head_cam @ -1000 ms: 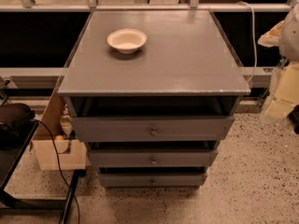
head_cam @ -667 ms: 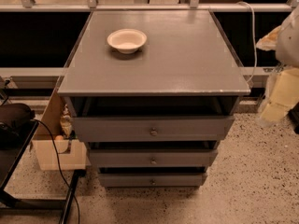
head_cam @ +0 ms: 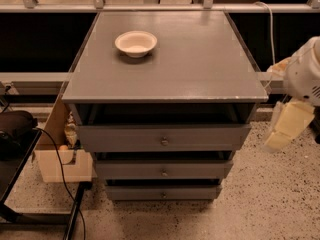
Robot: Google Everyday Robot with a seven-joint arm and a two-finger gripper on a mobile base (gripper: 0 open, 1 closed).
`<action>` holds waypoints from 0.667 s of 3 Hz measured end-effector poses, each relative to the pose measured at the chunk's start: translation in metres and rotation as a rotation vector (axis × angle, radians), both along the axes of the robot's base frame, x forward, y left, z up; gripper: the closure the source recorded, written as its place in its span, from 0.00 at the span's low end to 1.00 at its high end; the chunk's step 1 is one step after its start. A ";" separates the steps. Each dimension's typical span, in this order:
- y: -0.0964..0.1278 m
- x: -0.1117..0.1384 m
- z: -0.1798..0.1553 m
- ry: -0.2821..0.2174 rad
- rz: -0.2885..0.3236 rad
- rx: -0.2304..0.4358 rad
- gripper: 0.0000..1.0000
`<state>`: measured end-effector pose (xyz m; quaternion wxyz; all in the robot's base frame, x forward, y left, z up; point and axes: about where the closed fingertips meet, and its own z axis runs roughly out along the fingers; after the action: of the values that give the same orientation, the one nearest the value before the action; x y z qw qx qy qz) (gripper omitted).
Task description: Open middle drawer
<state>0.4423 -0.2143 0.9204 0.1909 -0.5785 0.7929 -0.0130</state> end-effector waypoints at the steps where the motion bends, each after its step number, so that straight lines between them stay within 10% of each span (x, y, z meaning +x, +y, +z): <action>1: 0.003 -0.006 -0.065 0.015 0.012 0.074 0.00; 2: 0.006 -0.014 -0.128 0.053 0.011 0.144 0.00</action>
Offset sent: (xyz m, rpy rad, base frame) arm -0.0201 0.0075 -0.1878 0.2242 0.0935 0.0099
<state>0.4281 -0.2086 0.7923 0.2110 -0.5679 0.7933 0.0606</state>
